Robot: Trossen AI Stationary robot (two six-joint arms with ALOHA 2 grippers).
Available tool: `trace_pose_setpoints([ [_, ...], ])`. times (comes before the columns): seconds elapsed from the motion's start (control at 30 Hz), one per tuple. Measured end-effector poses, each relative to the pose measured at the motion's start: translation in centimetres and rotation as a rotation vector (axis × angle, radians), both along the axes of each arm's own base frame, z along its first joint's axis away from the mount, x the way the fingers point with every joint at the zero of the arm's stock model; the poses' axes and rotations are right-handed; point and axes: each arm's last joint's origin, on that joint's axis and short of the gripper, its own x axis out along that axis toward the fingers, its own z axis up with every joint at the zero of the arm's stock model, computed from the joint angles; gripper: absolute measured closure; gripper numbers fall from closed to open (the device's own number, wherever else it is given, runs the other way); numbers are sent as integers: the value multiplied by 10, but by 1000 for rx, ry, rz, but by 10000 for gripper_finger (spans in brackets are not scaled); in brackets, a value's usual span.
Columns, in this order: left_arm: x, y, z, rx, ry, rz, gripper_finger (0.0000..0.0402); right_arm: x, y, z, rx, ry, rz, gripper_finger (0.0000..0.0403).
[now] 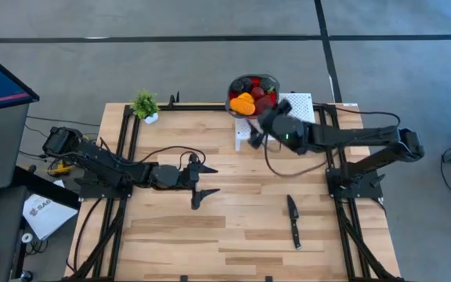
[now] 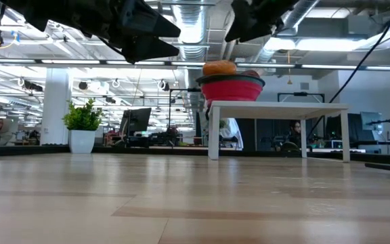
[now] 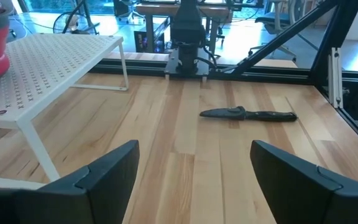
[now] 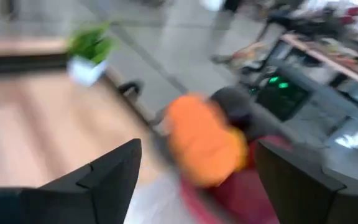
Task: Pick & Place Fruit
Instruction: Put the knife on the shelf to the right of the red strainer bowl
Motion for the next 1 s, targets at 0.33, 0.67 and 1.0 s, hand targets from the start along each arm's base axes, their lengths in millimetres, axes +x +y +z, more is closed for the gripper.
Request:
trace_pose_setpoints([
  [0.33, 0, -1, 0, -3, 0, -5, 103, -39, 108, -41, 280, 255, 152, 101],
  [0.67, 0, -1, 0, -2, 0, -4, 103, -110, 209, -53, 827, 290, 243, 101],
  [1.0, 0, 0, 0, 2, 1, -1, 103, -125, 254, -111, 979, 407, -144, 101],
])
